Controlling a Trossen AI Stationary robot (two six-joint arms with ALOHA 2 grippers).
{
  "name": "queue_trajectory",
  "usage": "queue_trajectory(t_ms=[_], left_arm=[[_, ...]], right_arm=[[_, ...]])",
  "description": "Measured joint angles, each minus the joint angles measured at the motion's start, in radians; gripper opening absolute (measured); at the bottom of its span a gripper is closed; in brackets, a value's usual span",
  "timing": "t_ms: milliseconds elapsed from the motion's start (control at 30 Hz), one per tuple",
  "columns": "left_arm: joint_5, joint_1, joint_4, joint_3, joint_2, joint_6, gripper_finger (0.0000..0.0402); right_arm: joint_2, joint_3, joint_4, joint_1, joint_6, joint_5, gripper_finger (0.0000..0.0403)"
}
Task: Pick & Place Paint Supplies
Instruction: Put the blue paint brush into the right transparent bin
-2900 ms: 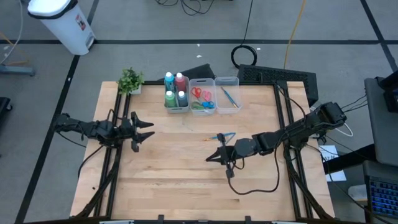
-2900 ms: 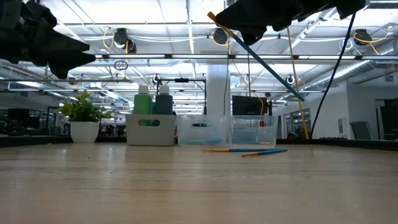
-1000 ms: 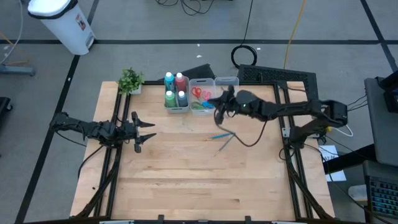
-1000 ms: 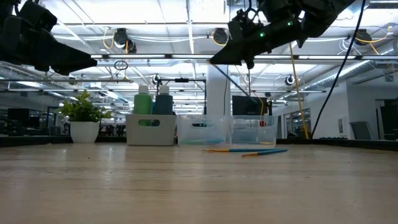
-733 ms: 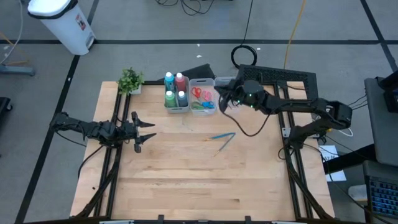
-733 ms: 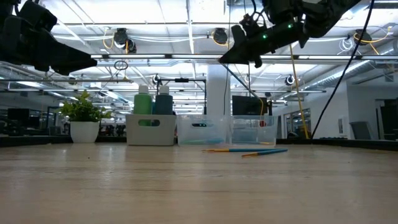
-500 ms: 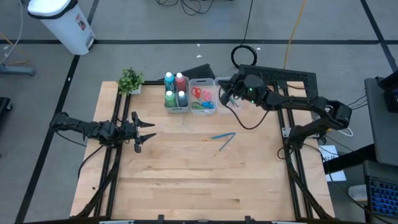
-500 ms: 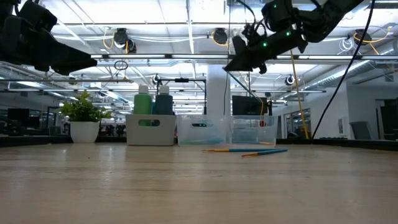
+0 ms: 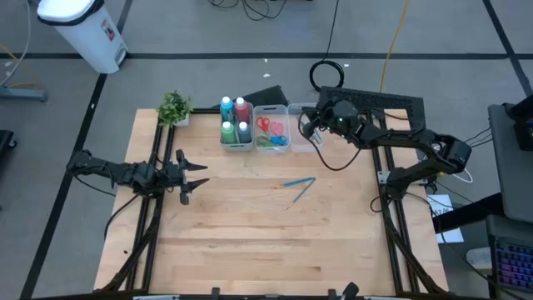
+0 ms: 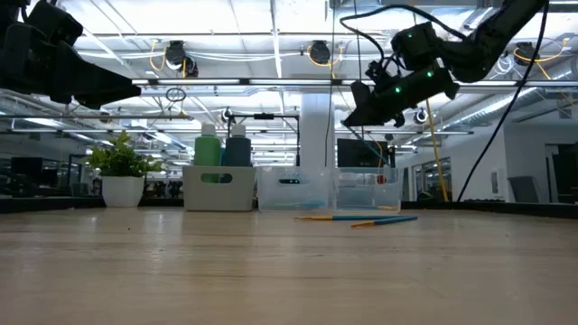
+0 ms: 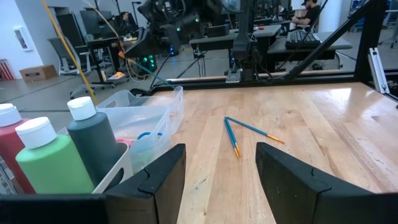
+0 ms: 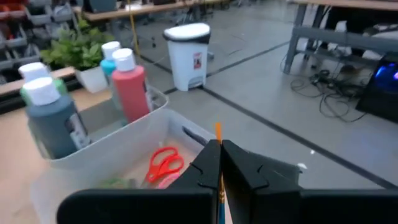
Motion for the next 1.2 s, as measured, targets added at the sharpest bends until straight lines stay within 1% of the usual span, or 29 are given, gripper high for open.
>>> queue_trajectory(t_ms=[133,233,700,1200], left_arm=[[0.0,0.0,0.0,0.0,0.0,0.0,0.0202],[0.0,0.0,0.0,0.0,0.0,0.0,0.0202],[0.0,0.0,0.0,0.0,0.0,0.0,0.0203],[0.0,0.0,0.0,0.0,0.0,0.0,0.0202]], right_arm=[[0.0,-0.047,0.114,-0.024,0.007,0.0,0.0],[0.0,-0.071,0.153,-0.03,0.036,-0.001,0.0],[0.0,-0.15,0.154,-0.028,0.039,-0.002,0.0],[0.0,-0.187,0.152,-0.027,0.08,-0.004,0.0]])
